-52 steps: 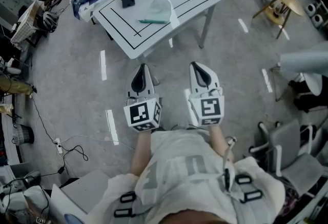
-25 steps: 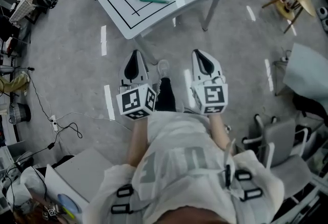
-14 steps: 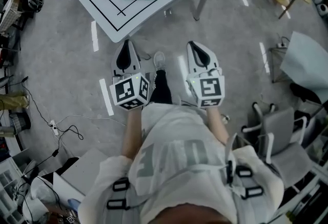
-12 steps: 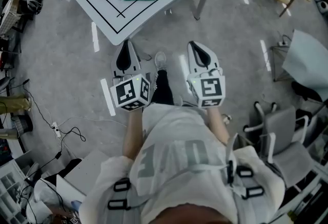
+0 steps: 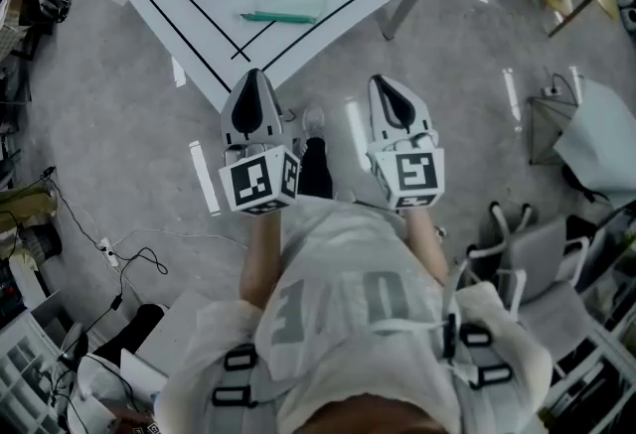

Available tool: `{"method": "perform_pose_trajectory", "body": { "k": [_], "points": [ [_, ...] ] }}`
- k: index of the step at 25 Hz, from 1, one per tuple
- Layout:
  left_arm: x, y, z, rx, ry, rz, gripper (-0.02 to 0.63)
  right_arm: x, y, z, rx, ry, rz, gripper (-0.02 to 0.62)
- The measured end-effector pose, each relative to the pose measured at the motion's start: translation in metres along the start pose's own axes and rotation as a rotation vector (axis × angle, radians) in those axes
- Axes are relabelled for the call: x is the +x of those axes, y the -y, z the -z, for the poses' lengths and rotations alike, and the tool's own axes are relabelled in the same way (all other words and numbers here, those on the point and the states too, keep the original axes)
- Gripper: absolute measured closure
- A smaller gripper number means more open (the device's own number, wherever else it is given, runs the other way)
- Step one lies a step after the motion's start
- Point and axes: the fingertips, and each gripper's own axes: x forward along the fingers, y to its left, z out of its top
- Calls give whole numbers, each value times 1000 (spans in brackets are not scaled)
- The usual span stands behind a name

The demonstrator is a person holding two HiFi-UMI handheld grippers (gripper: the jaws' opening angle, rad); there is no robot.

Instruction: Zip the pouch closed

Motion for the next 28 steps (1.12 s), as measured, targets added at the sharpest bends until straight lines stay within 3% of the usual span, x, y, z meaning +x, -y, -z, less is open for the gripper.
{"method": "perform_pose_trajectory", "body": {
  "k": [10, 15, 25, 28],
  "points": [
    [100, -60, -8, -35, -41, -29, 600, 114, 3, -50, -19, 4, -23, 588],
    [147, -73, -33, 129, -15, 1, 600, 168, 5, -64, -8, 17, -21, 588],
    [172, -100, -25, 113, -52, -10, 600, 207, 1, -73, -29, 7, -35, 586],
    [171, -105, -23, 75, -55, -21, 600, 210, -3, -75, -36, 5, -57, 586]
  ]
}}
